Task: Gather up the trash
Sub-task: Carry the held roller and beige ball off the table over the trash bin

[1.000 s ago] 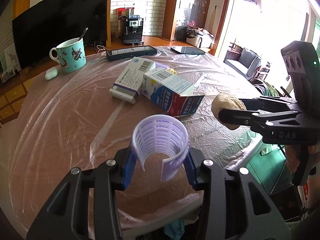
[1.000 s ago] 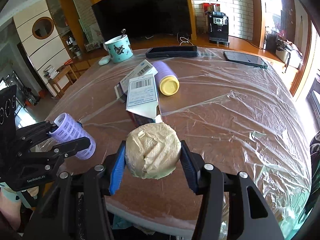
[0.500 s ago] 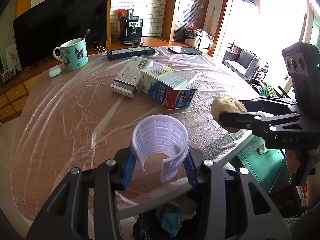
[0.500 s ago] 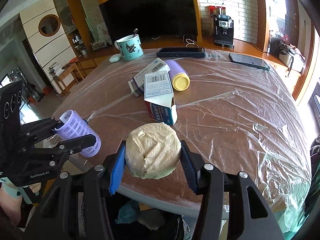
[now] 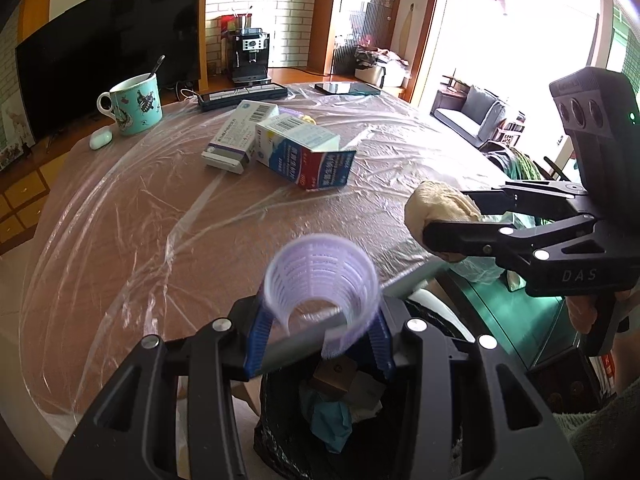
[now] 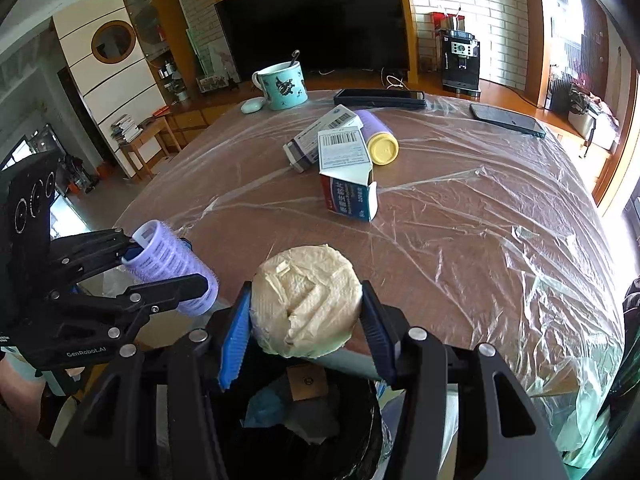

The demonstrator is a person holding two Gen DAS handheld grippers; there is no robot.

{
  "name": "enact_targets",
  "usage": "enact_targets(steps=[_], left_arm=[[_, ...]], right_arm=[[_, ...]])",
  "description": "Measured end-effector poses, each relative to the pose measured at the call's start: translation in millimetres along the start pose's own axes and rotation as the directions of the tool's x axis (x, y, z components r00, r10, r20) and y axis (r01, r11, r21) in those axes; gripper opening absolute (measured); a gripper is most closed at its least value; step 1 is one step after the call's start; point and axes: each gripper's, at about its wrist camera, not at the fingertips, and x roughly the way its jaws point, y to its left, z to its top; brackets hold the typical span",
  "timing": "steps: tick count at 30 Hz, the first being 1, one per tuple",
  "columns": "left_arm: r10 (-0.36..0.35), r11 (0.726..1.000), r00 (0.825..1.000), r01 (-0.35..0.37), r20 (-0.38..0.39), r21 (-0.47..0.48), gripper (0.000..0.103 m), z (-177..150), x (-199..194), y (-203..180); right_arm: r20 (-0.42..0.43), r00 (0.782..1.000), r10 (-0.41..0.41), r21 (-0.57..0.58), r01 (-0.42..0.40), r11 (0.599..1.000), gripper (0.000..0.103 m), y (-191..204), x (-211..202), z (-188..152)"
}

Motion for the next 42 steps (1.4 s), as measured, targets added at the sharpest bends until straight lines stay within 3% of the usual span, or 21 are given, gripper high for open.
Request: enact_targets(steps=[25,42], left_arm=[[0.0,1.0,0.999,-0.002,0.045,0.028,0.044,-7,-30,-14],[-0.026,0.999,1.0,0.026,-0.009,0.023,0.044,-33,-28,-27]], right_arm=[[-0.013,1.0,0.026,-0.032,-0.026,0.999,0.051,18,-13,-17],[-0.04,0.999,0.029,-0.032,-0.031,0.999,0.051,25,-18,-40]])
